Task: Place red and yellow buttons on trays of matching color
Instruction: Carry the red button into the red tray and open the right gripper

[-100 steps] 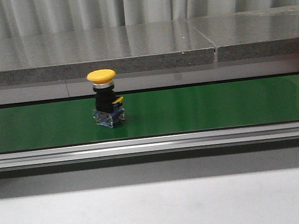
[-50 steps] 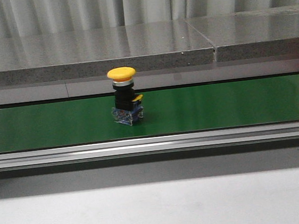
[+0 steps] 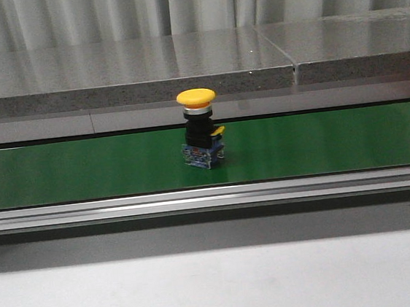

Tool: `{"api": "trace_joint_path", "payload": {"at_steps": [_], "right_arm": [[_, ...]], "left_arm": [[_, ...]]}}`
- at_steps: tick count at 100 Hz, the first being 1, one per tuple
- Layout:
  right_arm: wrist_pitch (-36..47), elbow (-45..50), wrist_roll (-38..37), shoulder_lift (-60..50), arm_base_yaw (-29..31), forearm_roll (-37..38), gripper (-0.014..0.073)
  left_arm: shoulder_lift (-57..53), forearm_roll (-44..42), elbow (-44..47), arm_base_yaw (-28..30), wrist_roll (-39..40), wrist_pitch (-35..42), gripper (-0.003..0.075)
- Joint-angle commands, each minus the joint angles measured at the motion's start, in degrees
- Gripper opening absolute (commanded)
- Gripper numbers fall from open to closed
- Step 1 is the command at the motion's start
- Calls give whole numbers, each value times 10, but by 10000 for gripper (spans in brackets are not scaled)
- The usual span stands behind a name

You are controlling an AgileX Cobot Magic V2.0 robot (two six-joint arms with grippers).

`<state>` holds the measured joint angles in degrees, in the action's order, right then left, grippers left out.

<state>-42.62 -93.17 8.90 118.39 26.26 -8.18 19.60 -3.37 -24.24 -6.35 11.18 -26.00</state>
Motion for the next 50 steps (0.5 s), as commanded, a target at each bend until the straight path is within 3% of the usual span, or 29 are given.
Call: {"api": "trace_joint_path", "payload": {"at_steps": [1,23,50], "right_arm": [[35,-20,7,-29,3,-2,48],[36,-20,7,-23,3,-2,104],[27,-20,7,-19,3,-2,430]], "left_arm": [[4,1,-15,-4,0,43,-19],[4,1,-15,-4,0,43,-19],[4,1,-15,-4,0,43,-19]]}}
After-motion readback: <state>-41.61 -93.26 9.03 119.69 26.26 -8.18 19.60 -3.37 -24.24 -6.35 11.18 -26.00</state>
